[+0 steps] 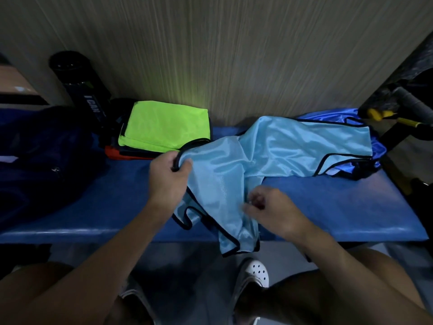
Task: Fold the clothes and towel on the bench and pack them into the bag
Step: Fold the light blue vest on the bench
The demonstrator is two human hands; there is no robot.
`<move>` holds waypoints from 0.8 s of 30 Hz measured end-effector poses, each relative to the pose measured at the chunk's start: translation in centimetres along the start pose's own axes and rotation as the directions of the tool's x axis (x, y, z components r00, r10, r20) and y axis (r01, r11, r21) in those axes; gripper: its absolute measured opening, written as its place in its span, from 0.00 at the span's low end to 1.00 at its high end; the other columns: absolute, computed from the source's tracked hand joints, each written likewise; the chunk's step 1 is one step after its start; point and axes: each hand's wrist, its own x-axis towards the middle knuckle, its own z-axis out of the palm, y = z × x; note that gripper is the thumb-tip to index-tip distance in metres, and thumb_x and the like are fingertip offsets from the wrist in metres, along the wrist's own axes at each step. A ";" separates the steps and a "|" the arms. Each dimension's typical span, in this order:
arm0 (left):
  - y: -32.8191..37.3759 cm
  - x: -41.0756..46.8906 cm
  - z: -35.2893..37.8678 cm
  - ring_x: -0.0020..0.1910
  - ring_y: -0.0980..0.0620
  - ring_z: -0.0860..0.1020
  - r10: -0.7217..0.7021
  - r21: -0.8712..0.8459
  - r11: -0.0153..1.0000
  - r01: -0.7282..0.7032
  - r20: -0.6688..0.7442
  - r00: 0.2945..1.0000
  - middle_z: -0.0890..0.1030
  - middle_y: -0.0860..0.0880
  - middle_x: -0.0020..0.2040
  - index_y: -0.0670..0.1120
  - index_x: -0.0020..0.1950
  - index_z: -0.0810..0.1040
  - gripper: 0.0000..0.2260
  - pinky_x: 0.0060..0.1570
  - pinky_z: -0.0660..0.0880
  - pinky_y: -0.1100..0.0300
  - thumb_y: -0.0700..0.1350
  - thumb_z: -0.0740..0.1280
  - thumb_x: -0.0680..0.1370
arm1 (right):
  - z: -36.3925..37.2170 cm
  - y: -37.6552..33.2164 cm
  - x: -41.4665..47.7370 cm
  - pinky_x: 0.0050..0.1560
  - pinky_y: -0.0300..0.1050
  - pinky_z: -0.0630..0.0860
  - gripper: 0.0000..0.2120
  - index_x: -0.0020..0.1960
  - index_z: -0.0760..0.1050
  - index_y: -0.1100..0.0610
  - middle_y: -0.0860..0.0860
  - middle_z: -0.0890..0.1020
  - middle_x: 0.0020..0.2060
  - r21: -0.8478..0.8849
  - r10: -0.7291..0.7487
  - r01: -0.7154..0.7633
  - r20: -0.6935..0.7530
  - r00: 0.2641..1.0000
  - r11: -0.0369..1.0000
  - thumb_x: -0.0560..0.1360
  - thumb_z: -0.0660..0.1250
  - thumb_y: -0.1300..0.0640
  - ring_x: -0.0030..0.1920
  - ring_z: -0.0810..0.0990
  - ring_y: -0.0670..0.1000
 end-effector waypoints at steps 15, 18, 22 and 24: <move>0.3 1.9 -2.5 0.39 0.66 0.78 0.207 -0.021 0.976 -0.217 -0.223 0.953 0.80 0.57 0.42 0.44 0.53 0.79 0.05 0.42 0.73 0.73 0.36 0.68 0.78 | 0.4 -0.8 0.3 0.31 0.46 0.68 0.12 0.36 0.69 0.65 0.53 0.73 0.28 0.108 0.125 -0.112 -0.127 0.984 0.988 0.73 0.68 0.60 0.30 0.68 0.46; 0.4 2.5 -3.3 0.46 0.59 0.78 0.160 0.019 0.987 -0.159 -0.103 0.982 0.79 0.53 0.51 0.45 0.60 0.77 0.12 0.44 0.73 0.73 0.37 0.69 0.78 | 0.2 -0.4 0.2 0.30 0.39 0.67 0.15 0.37 0.70 0.63 0.52 0.74 0.29 -0.037 0.136 -0.140 -0.103 0.985 0.989 0.76 0.68 0.54 0.30 0.70 0.48; -0.7 1.0 -3.1 0.55 0.54 0.75 0.132 0.260 0.954 -0.146 0.072 0.989 0.76 0.49 0.59 0.52 0.55 0.78 0.10 0.52 0.76 0.58 0.40 0.70 0.77 | 0.3 -0.3 -0.1 0.36 0.46 0.72 0.12 0.40 0.71 0.54 0.48 0.76 0.31 -0.146 0.104 -0.126 -0.152 0.983 0.981 0.75 0.69 0.49 0.35 0.75 0.48; -1.1 0.4 -3.0 0.56 0.54 0.75 0.149 0.259 0.951 -0.169 0.094 0.984 0.75 0.49 0.60 0.51 0.55 0.78 0.09 0.54 0.77 0.54 0.39 0.70 0.78 | 0.4 -0.6 0.1 0.36 0.47 0.72 0.09 0.42 0.71 0.54 0.47 0.75 0.32 -0.125 0.083 -0.103 -0.156 0.984 0.987 0.75 0.69 0.52 0.35 0.75 0.48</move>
